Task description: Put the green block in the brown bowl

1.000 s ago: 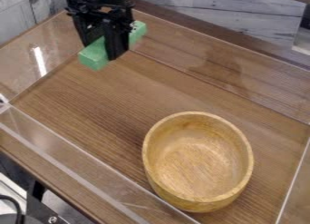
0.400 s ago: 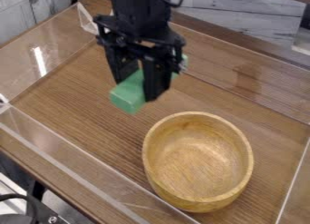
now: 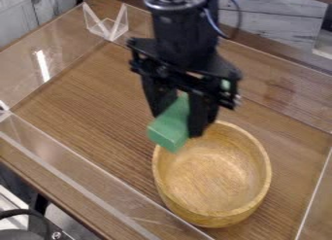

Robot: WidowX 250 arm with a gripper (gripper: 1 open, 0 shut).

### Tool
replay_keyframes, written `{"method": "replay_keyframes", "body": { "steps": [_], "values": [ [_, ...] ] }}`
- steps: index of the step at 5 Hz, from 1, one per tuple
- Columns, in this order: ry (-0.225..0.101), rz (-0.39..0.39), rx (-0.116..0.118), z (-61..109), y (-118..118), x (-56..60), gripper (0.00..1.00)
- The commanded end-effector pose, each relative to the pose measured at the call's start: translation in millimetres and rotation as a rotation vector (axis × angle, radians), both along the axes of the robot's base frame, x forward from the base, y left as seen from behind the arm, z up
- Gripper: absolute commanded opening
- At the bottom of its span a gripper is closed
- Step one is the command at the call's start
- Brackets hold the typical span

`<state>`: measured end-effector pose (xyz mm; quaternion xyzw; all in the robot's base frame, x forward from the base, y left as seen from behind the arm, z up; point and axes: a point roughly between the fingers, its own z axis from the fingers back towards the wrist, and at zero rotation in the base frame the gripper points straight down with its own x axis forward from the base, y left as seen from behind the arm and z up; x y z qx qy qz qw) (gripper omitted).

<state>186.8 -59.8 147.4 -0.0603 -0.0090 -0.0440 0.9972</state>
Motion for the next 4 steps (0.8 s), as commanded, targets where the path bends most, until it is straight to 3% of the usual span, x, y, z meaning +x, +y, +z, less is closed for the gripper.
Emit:
{"method": "replay_keyframes", "body": {
  "steps": [1, 2, 4],
  "values": [
    [-0.025, 0.008, 0.001, 0.2, -10.3, 2.9, 0.0],
    [-0.039, 0.01, 0.0, -5.9, -16.3, 2.0, 0.0],
    [-0.036, 0.018, 0.0, -9.3, -20.0, 0.8, 0.0]
  ]
}}
